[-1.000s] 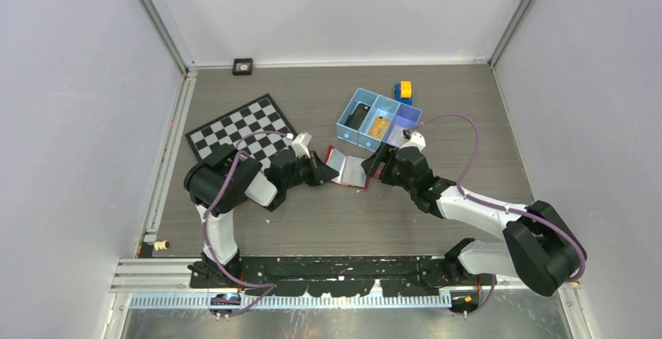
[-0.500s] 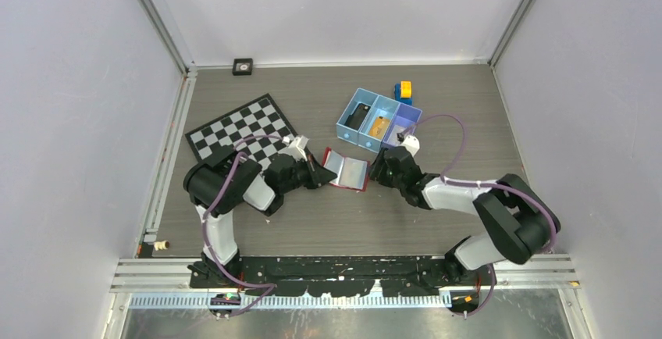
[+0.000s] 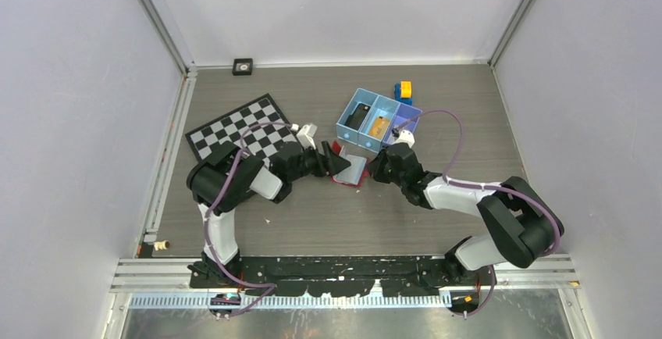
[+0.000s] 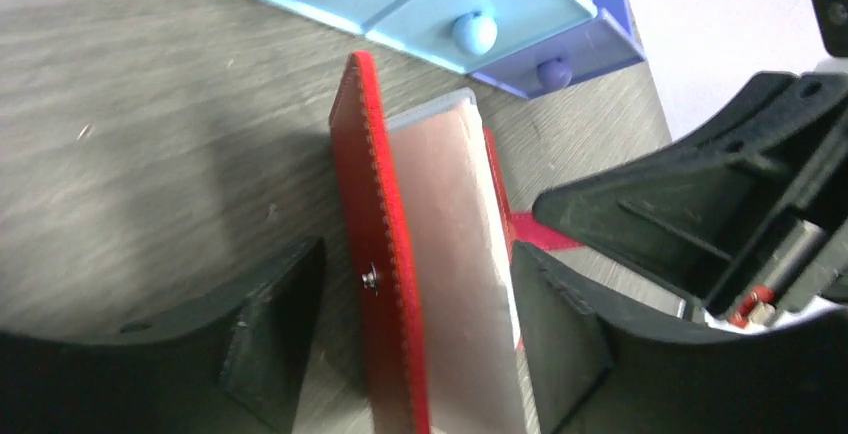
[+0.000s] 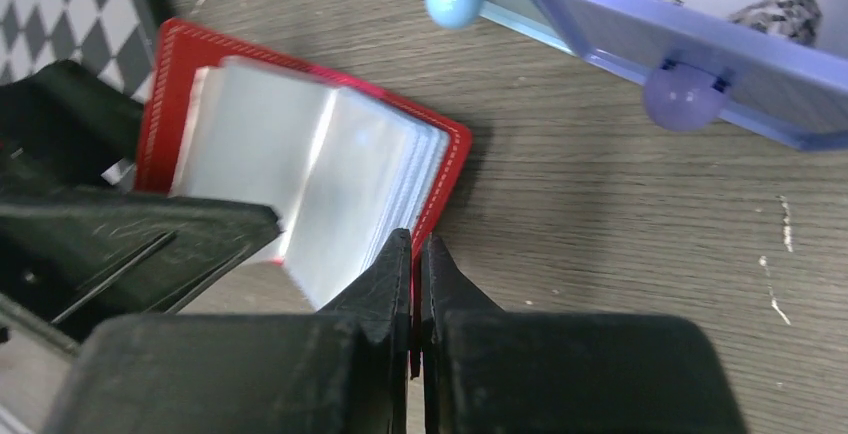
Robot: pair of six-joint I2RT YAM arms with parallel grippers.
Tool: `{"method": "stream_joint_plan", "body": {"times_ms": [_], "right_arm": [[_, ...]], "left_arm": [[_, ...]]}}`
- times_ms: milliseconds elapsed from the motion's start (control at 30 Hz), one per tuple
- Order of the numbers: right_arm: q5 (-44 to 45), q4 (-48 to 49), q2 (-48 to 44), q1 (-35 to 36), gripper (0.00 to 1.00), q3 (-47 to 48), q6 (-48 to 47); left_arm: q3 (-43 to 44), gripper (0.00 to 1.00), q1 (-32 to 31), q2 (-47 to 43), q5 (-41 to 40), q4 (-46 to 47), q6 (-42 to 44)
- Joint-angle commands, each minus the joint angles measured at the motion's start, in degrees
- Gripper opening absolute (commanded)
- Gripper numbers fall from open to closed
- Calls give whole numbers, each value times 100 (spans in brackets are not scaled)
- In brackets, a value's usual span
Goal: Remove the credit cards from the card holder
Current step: Pick up the card holder from the center of the board.
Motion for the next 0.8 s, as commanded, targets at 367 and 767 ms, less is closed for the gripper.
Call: {"method": "stream_joint_plan", "body": {"times_ms": [367, 767], "right_arm": [[-489, 263, -382, 54, 0, 126, -275], [-445, 474, -707, 59, 48, -234, -44]], "left_arm": [[844, 38, -130, 93, -154, -1830, 754], [-606, 0, 454, 246, 596, 1866, -648]]}}
